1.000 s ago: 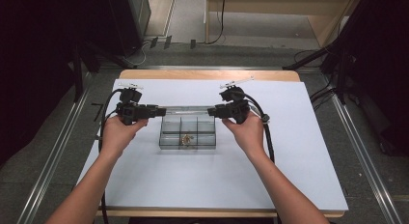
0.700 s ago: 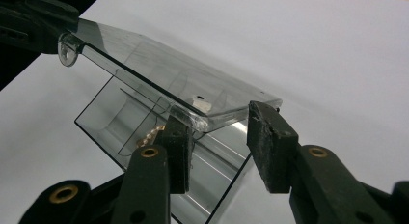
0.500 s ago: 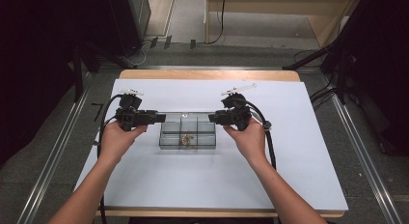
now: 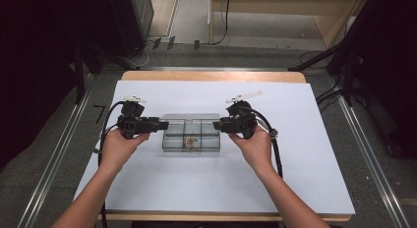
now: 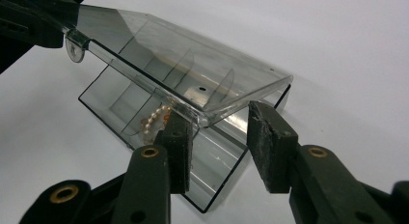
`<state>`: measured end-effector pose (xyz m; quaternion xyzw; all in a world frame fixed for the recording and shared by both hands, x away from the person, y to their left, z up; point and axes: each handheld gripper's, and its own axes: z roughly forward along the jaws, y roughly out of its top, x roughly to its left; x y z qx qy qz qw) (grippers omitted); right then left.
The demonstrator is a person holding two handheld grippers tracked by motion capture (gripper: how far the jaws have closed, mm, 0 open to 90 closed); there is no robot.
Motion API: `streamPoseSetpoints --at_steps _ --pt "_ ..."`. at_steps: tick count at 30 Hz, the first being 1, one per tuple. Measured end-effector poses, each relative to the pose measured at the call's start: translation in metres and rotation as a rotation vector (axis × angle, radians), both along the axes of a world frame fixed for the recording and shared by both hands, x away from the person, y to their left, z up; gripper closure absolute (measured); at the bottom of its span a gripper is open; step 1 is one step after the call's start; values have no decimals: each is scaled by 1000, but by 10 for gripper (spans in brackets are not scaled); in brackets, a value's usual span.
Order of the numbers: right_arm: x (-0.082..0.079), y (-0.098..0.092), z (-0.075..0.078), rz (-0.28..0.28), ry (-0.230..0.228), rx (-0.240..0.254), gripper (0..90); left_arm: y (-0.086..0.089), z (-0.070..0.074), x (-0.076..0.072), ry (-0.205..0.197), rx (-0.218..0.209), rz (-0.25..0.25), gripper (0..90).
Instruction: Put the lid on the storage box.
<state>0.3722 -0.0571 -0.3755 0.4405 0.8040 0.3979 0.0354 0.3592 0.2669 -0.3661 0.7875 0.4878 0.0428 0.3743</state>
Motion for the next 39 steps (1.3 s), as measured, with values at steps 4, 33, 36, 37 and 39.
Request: streamPoseSetpoints --at_steps 4,33,36,37,39 --pt "-3 0 -3 4 -1 -4 633 1 -2 -4 1 0 -5 512" --pt "-23 3 -20 22 -10 -25 624 4 -21 -22 10 5 -17 511" --pt "-24 2 -22 22 -8 -22 624 4 -22 -23 10 3 -18 511" --pt "-25 2 -23 23 -4 -23 624 4 -23 -23 11 2 -19 513" --pt "-26 2 -24 25 -4 -25 625 4 -23 -23 8 5 -19 514"
